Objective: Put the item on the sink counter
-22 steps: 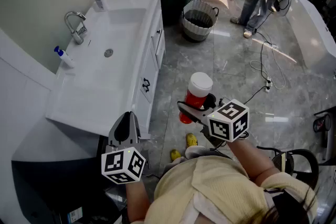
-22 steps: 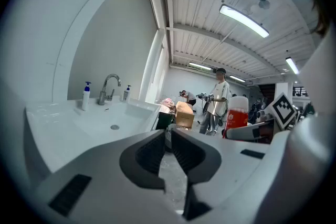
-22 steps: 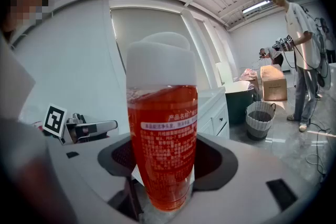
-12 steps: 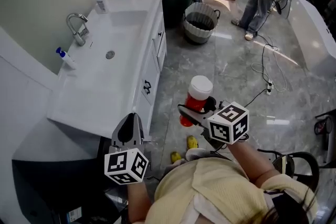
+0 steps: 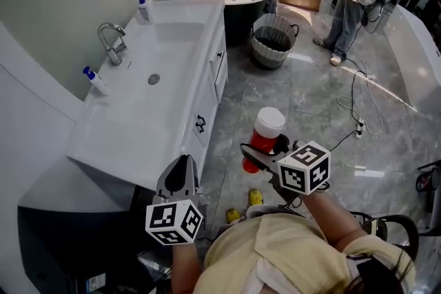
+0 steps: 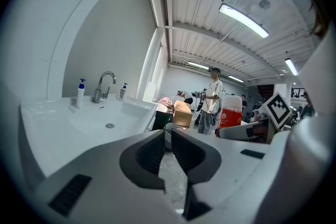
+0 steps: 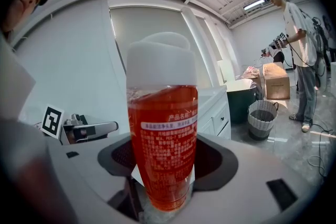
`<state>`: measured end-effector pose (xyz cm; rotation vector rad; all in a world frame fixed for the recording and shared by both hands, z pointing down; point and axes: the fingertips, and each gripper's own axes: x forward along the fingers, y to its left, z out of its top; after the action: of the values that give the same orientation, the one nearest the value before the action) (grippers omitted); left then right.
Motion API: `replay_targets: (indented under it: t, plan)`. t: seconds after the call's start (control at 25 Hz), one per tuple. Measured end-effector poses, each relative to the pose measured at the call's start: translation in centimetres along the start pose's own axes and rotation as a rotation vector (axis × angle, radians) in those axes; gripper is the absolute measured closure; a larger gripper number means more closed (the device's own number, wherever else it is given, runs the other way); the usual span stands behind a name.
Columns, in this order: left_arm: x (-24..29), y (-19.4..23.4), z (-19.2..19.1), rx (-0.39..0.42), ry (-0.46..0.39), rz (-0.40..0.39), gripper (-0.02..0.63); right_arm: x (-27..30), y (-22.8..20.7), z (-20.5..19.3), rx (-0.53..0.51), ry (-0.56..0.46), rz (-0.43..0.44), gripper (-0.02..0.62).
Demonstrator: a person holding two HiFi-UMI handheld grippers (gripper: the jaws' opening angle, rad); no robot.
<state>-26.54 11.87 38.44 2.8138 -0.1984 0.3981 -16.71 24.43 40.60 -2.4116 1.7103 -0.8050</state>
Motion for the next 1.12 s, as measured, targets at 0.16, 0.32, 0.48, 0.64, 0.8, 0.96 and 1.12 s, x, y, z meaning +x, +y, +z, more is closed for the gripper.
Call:
replay_targets:
  t: [0.16, 0.32, 0.48, 0.64, 0.8, 0.96, 1.12]
  plan:
    - [0.9, 0.2, 0.3, 0.000, -0.012, 0.013, 0.535, 0.9, -0.6, 0.5, -0.008, 0.004, 0.018, 0.296]
    - [1.4, 0.3, 0.6, -0.005, -0.025, 0.031, 0.538, 1.4, -1.1, 0.8, -0.008, 0.008, 0.043, 0.296]
    - [2.5, 0.3, 0.8, -0.011, -0.022, 0.042, 0.538, 1.9, -1.9, 1.3, -0.022, 0.011, 0.057, 0.296]
    - [4.0, 0.0, 0.9, 0.000, -0.016, 0.057, 0.538, 2.4, -3.0, 2.0, -0.032, 0.014, 0.073, 0.296]
    - [5.3, -0.4, 1.0, 0.000, -0.013, 0.060, 0.538, 2.7, -4.1, 2.6, -0.039, 0.017, 0.083, 0.296]
    - [6.3, -0.9, 1.4, -0.004, -0.019, 0.072, 0.552, 2.9, -5.3, 3.0, -0.038, 0.019, 0.098, 0.296]
    - [7.3, -1.7, 1.7, -0.015, -0.019, 0.091, 0.559, 2.8, -6.3, 3.5, -0.043, 0.023, 0.118, 0.296]
